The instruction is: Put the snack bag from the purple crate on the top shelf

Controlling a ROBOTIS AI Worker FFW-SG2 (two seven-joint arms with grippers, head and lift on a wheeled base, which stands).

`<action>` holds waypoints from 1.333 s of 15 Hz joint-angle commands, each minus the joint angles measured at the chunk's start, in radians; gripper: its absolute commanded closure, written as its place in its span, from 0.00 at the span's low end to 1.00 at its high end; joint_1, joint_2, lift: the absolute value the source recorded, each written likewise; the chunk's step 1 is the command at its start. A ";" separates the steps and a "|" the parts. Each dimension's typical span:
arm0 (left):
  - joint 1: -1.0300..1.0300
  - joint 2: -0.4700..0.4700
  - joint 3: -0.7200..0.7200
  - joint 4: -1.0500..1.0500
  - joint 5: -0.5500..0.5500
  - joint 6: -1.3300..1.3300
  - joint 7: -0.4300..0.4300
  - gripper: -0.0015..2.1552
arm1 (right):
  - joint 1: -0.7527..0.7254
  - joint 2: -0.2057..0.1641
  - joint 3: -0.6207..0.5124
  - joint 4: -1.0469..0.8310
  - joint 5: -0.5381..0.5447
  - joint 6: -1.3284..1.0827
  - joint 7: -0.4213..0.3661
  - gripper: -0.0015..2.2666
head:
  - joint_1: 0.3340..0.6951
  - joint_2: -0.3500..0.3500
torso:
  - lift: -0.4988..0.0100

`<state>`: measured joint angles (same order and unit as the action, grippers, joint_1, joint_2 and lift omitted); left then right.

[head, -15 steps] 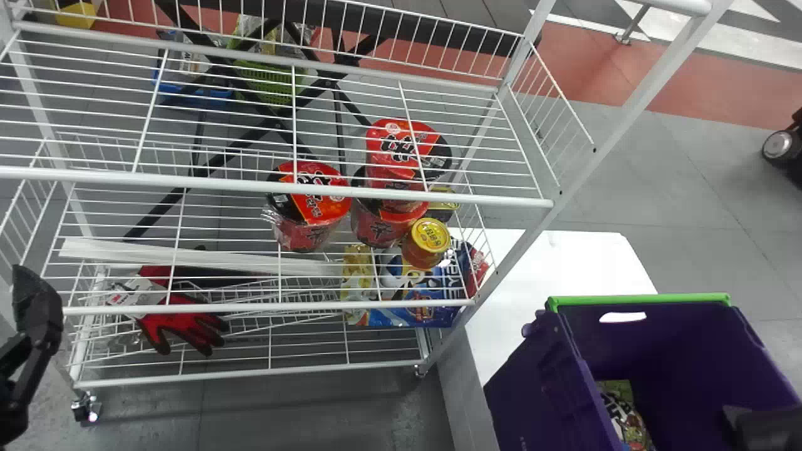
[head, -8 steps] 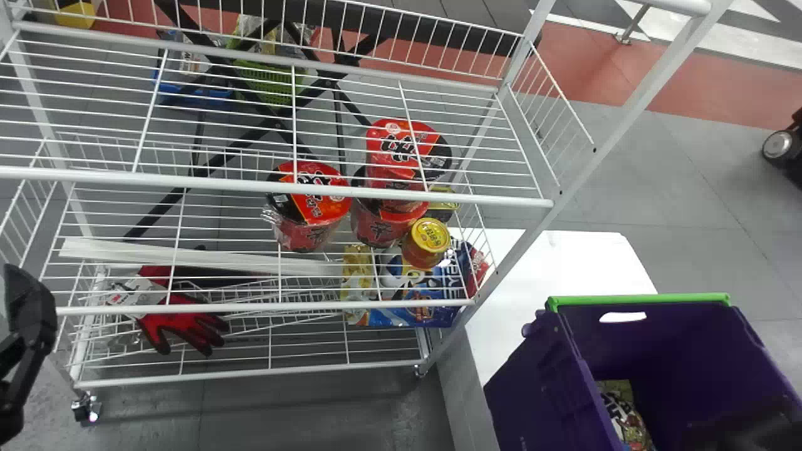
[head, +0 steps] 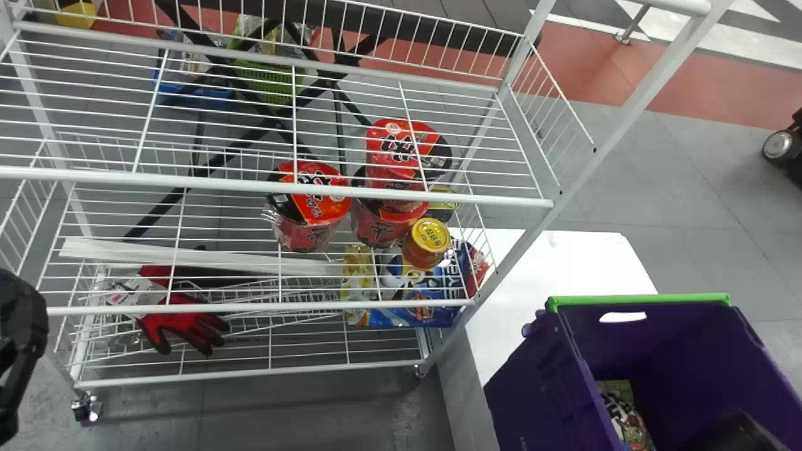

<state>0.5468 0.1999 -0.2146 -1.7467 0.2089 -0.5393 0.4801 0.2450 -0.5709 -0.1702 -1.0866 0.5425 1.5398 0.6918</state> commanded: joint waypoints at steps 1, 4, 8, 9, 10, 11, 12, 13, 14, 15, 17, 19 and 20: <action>-0.005 -0.002 0.000 0.026 0.003 -0.035 0.000 0.05 | -0.021 0.000 0.027 0.068 0.050 -0.077 -0.003 0.06 | 1.00 0.00 | 0.09; -0.030 -0.008 -0.002 0.096 0.007 -0.145 0.009 0.05 | -0.052 0.000 0.055 0.128 0.074 -0.203 0.000 0.06 | 1.00 0.00 | 0.09; -0.025 -0.007 -0.002 0.099 0.007 -0.188 0.012 0.05 | -0.059 0.011 0.090 0.171 0.076 -0.283 0.000 0.06 | 1.00 0.00 | 0.09; -0.024 -0.005 0.000 0.098 0.007 -0.188 0.011 0.05 | -0.059 0.014 0.090 0.183 0.076 -0.313 0.000 0.05 | 1.00 0.00 | 0.09; -0.024 -0.004 0.001 0.095 0.007 -0.188 0.011 0.05 | -0.050 0.016 0.089 0.192 0.074 -0.344 0.000 0.05 | 1.00 0.00 | 0.09; -0.024 0.000 0.001 0.093 0.007 -0.188 0.011 0.05 | -0.038 0.016 0.080 0.197 0.068 -0.387 0.000 0.05 | 1.00 0.00 | 0.09; -0.024 0.000 0.001 0.093 0.007 -0.188 0.009 0.05 | -0.029 0.016 0.064 0.205 0.063 -0.424 0.000 0.05 | 1.00 0.00 | 0.09; -0.024 -0.002 0.007 0.095 0.007 -0.188 0.003 0.05 | -0.018 0.020 0.047 0.205 0.054 -0.445 0.000 0.05 | 1.00 0.00 | 0.09; -0.025 -0.002 0.009 0.096 0.010 -0.188 0.000 0.05 | -0.009 0.023 0.035 0.205 0.046 -0.470 0.002 0.05 | 1.00 0.00 | 0.09; -0.025 0.000 0.014 0.095 0.017 -0.188 -0.002 0.05 | 0.003 0.028 0.008 0.208 0.040 -0.513 0.002 0.05 | 1.00 0.00 | 0.09; -0.031 0.001 0.018 0.099 0.027 -0.188 -0.005 0.05 | 0.025 0.042 -0.038 0.220 0.037 -0.617 0.002 0.05 | 1.00 0.00 | 0.09; -0.036 0.001 0.018 0.104 0.030 -0.191 -0.006 0.05 | 0.043 0.049 -0.083 0.229 -0.003 -0.715 0.002 0.05 | 1.00 0.00 | 0.09; -0.042 0.001 0.018 0.110 0.033 -0.191 -0.008 0.05 | 0.051 0.060 -0.104 0.231 -0.009 -0.761 0.002 0.05 | 1.00 0.00 | 0.09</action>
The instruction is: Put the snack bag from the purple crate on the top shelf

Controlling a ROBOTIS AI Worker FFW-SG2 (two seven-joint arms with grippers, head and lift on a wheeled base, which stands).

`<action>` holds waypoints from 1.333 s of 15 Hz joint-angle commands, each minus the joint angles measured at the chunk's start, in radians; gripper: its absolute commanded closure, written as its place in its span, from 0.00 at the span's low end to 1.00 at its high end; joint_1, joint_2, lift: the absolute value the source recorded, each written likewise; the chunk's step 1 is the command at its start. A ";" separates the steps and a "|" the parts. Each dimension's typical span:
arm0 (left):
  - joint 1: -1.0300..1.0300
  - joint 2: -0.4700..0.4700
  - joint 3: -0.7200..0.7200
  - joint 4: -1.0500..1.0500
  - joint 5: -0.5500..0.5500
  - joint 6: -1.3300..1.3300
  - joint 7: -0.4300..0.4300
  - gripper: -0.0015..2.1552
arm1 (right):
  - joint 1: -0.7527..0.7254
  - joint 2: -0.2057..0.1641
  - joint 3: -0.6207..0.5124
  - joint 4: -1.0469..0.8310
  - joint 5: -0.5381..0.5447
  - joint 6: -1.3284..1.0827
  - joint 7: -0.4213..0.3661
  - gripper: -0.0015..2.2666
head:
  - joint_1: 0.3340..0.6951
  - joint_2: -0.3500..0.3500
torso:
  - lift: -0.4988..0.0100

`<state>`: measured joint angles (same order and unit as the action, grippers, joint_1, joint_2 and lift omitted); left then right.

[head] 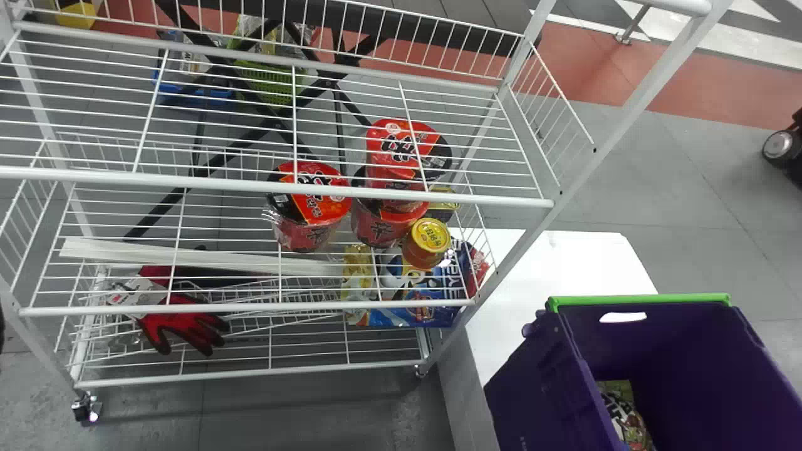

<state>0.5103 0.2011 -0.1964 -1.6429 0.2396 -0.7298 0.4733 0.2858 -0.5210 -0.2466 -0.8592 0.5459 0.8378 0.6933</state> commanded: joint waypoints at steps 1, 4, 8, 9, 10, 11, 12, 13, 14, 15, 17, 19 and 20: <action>-0.012 0.001 0.000 0.015 0.006 -0.004 -0.001 0.05 | 0.015 0.016 -0.046 0.008 -0.012 -0.093 -0.005 0.05 | 1.00 0.00 | 0.09; -0.027 0.001 0.000 0.035 0.017 -0.007 -0.002 0.05 | 0.019 0.021 -0.056 0.020 -0.034 -0.145 -0.011 0.05 | 1.00 0.00 | 0.09; -0.041 0.000 0.000 0.052 0.026 -0.010 -0.008 0.05 | 0.019 0.022 -0.056 0.028 -0.027 -0.148 -0.012 0.06 | 1.00 0.00 | 0.09; -0.047 0.000 0.000 0.061 0.029 -0.016 -0.013 0.05 | 0.019 0.022 -0.056 0.031 -0.021 -0.148 -0.012 0.12 | 1.00 0.00 | 0.09; -0.050 -0.002 0.000 0.066 0.030 -0.016 -0.015 0.05 | 0.019 0.024 -0.056 0.031 -0.014 -0.148 -0.012 0.25 | 1.00 0.00 | 0.09; -0.052 -0.002 0.000 0.066 0.030 -0.016 -0.015 0.05 | 0.019 0.024 -0.056 0.031 -0.014 -0.148 -0.011 0.38 | 1.00 0.00 | 0.09; -0.052 -0.002 -0.001 0.066 0.030 -0.016 -0.016 0.05 | 0.019 0.024 -0.056 0.031 -0.014 -0.145 -0.015 0.56 | 1.00 0.00 | 0.09; -0.053 -0.002 -0.001 0.066 0.032 -0.016 -0.019 0.05 | 0.019 0.024 -0.059 0.029 -0.014 -0.139 -0.017 0.64 | 1.00 0.00 | 0.09; -0.053 -0.002 -0.001 0.066 0.032 -0.016 -0.019 0.05 | 0.019 0.024 -0.068 0.026 -0.015 -0.130 -0.018 0.68 | 1.00 0.00 | 0.09; -0.053 -0.002 -0.001 0.067 0.032 -0.016 -0.019 0.05 | 0.019 0.024 -0.072 0.016 -0.023 -0.102 -0.018 0.78 | 1.00 0.00 | 0.09; -0.053 -0.003 0.000 0.067 0.033 -0.016 -0.019 0.05 | 0.019 0.032 -0.080 -0.017 -0.037 -0.032 -0.046 0.89 | 1.00 0.00 | 0.09; -0.053 -0.005 0.000 0.066 0.033 -0.016 -0.018 0.05 | 0.038 0.032 -0.129 -0.061 -0.093 -0.016 -0.031 0.89 | 1.00 0.00 | 0.11; -0.053 -0.006 -0.001 0.066 0.033 -0.016 -0.019 0.05 | 0.041 0.029 -0.129 -0.072 -0.093 -0.016 -0.032 0.89 | 1.00 0.00 | 0.11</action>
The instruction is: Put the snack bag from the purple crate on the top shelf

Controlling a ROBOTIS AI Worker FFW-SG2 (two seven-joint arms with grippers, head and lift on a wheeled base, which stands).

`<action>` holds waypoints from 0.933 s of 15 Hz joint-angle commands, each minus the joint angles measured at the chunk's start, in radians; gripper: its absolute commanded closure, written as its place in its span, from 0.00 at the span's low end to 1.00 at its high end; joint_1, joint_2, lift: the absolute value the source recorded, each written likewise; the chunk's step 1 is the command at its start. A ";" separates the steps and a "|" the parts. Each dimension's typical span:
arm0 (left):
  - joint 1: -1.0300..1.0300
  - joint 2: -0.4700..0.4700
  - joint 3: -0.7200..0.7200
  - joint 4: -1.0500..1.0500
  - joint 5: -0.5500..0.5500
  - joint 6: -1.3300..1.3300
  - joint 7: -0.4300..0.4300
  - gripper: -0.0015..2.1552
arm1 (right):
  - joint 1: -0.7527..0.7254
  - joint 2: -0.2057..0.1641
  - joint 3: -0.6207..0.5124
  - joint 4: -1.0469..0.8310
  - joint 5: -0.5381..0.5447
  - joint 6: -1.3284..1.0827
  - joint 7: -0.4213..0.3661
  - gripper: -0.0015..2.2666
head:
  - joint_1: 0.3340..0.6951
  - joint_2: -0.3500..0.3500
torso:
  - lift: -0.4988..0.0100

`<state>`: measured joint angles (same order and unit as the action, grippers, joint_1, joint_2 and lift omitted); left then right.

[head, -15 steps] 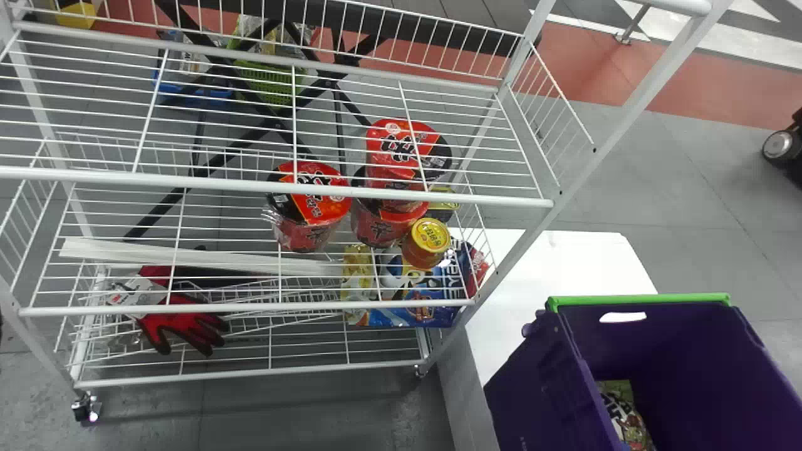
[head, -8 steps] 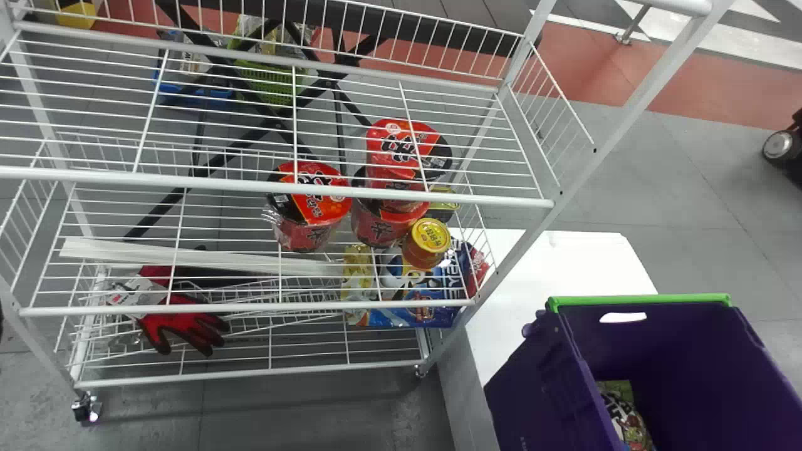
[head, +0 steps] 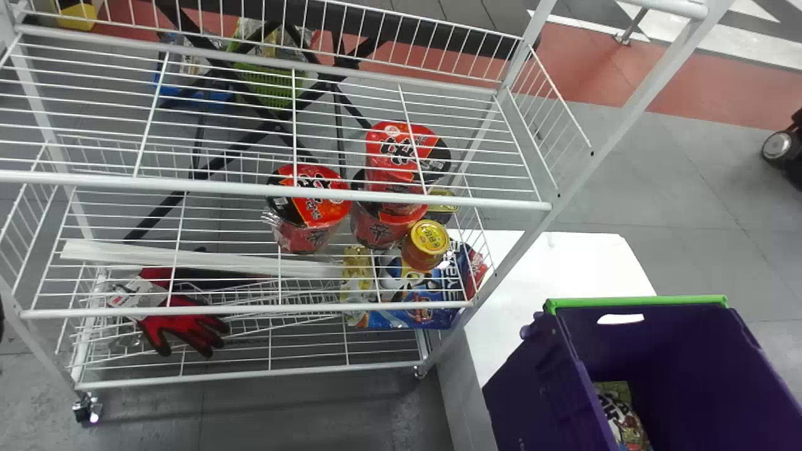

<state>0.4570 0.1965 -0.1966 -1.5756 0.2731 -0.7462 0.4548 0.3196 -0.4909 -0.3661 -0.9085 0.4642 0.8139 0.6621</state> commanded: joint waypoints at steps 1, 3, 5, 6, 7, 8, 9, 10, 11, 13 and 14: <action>0.000 -0.002 -0.001 -0.001 0.000 0.000 -0.001 0.05 | 0.012 -0.002 -0.037 -0.039 -0.019 0.026 0.008 0.89 | 1.00 0.00 | 0.11; -0.003 -0.003 -0.003 -0.003 -0.002 0.003 -0.001 0.05 | 0.030 0.002 -0.077 -0.099 -0.075 0.063 0.034 0.89 | 1.00 0.00 | 0.13; -0.003 -0.003 -0.003 -0.003 -0.002 0.009 -0.001 0.05 | 0.035 0.006 -0.097 -0.121 -0.098 0.069 0.067 0.89 | 1.00 0.00 | 0.15; -0.004 -0.003 -0.003 -0.004 -0.002 0.009 -0.001 0.05 | 0.035 0.006 -0.106 -0.125 -0.099 0.066 0.082 0.89 | 1.00 0.00 | 0.16; -0.004 -0.003 -0.003 -0.004 -0.002 0.015 -0.001 0.05 | 0.035 0.006 -0.106 -0.132 -0.099 0.069 0.088 0.89 | 1.00 0.00 | 0.17; -0.004 -0.003 -0.003 -0.004 -0.002 0.015 -0.001 0.05 | 0.035 0.008 -0.106 -0.135 -0.099 0.066 0.090 0.89 | 1.00 0.00 | 0.18; -0.006 -0.003 -0.003 -0.004 -0.003 0.018 -0.001 0.05 | 0.035 0.008 -0.106 -0.135 -0.101 0.060 0.094 0.89 | 1.00 0.00 | 0.18; -0.006 -0.003 -0.003 -0.006 -0.002 0.018 -0.001 0.05 | 0.035 0.008 -0.105 -0.135 -0.099 0.054 0.096 0.89 | 1.00 0.00 | 0.19; -0.006 -0.003 -0.003 -0.007 -0.002 0.018 0.001 0.05 | 0.035 0.008 -0.105 -0.135 -0.099 0.047 0.099 0.89 | 1.00 0.00 | 0.20; -0.006 -0.003 -0.004 -0.012 -0.005 0.021 0.001 0.05 | 0.035 0.008 -0.105 -0.135 -0.099 0.041 0.103 0.89 | 1.00 0.00 | 0.21; -0.006 -0.003 -0.004 -0.012 -0.005 0.021 0.001 0.05 | 0.035 0.009 -0.105 -0.133 -0.099 0.035 0.102 0.89 | 1.00 0.00 | 0.22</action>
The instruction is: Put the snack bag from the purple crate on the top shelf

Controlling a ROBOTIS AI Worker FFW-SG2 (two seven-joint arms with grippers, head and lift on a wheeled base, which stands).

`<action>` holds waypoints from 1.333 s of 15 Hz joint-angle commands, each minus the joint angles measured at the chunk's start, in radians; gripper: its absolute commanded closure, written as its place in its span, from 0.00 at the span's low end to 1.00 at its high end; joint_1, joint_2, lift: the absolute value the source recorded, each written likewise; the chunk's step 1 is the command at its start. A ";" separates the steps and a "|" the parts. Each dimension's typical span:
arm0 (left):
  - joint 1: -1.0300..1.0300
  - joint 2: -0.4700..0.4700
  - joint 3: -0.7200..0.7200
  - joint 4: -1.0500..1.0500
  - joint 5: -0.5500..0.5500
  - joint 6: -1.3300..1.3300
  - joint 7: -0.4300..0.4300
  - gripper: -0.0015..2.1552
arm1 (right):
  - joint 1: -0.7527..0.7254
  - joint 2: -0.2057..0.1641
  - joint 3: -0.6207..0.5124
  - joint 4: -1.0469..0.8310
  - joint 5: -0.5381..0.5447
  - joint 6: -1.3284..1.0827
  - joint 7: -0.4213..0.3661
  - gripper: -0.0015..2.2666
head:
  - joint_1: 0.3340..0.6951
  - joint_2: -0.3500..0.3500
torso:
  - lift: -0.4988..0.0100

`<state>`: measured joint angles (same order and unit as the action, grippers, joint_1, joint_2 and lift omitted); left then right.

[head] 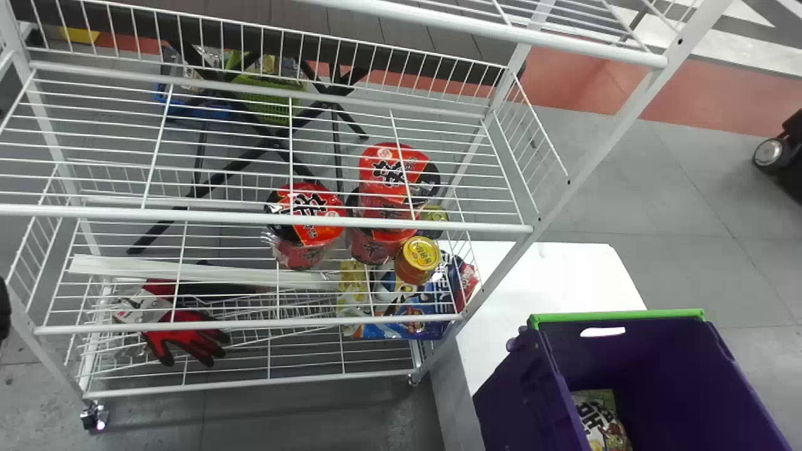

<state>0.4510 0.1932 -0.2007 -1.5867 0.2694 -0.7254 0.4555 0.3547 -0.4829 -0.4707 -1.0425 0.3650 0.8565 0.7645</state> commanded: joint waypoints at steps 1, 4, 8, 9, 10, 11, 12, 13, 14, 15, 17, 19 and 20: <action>0.000 0.000 0.000 -0.001 -0.001 0.001 0.002 0.05 | 0.000 0.001 0.000 0.003 -0.001 -0.010 -0.005 0.89 | 1.00 0.00 | 0.23; 0.000 0.000 0.000 -0.001 -0.001 0.001 0.005 0.05 | 0.000 0.007 0.000 0.003 0.000 -0.023 -0.010 0.89 | 1.00 0.00 | 0.25; 0.002 0.000 0.000 -0.006 -0.002 0.004 0.008 0.05 | 0.000 0.012 0.003 0.006 0.000 -0.047 -0.016 0.89 | 1.00 0.00 | 0.29; 0.003 0.000 0.000 -0.007 -0.004 0.004 0.008 0.05 | 0.000 0.012 0.003 0.006 0.000 -0.056 -0.016 0.89 | 1.00 0.00 | 0.29; 0.005 0.000 0.000 -0.010 -0.004 0.004 0.009 0.05 | 0.000 0.013 0.003 0.006 0.000 -0.066 -0.017 0.89 | 1.00 0.00 | 0.30; 0.006 0.000 0.000 -0.010 -0.006 0.004 0.009 0.05 | 0.000 0.015 0.003 0.006 0.000 -0.081 -0.017 0.89 | 1.00 0.00 | 0.31; 0.008 -0.001 0.000 -0.010 -0.007 0.004 0.011 0.05 | 0.000 0.017 0.003 0.006 -0.001 -0.087 -0.017 0.89 | 1.00 0.00 | 0.32; 0.009 0.000 0.000 -0.012 -0.007 0.007 0.012 0.05 | 0.000 0.018 0.001 0.004 -0.001 -0.093 -0.019 0.89 | 1.00 0.00 | 0.33; 0.011 0.000 0.000 -0.016 -0.009 0.010 0.012 0.05 | 0.000 0.018 0.003 0.004 -0.001 -0.102 -0.019 0.89 | 1.00 0.00 | 0.33; 0.012 0.000 0.000 -0.022 -0.010 0.025 0.014 0.05 | 0.000 0.020 0.003 0.004 -0.003 -0.115 -0.019 0.89 | 1.00 0.00 | 0.34; 0.018 0.000 0.001 -0.030 -0.013 0.025 0.017 0.05 | 0.000 0.021 0.004 0.004 -0.003 -0.139 -0.019 0.89 | 1.00 0.00 | 0.36; 0.022 0.000 0.000 -0.032 -0.016 0.025 0.017 0.05 | 0.000 0.021 0.006 0.004 -0.003 -0.142 -0.019 0.89 | 1.00 0.00 | 0.37; 0.022 0.000 0.000 -0.032 -0.016 0.025 0.017 0.05 | 0.000 0.021 0.006 0.004 -0.003 -0.142 -0.019 0.89 | 1.00 0.00 | 0.38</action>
<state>0.4715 0.1932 -0.2009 -1.6178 0.2537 -0.7001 0.4725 0.3543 -0.4613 -0.4651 -1.0385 0.3623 0.7152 0.7454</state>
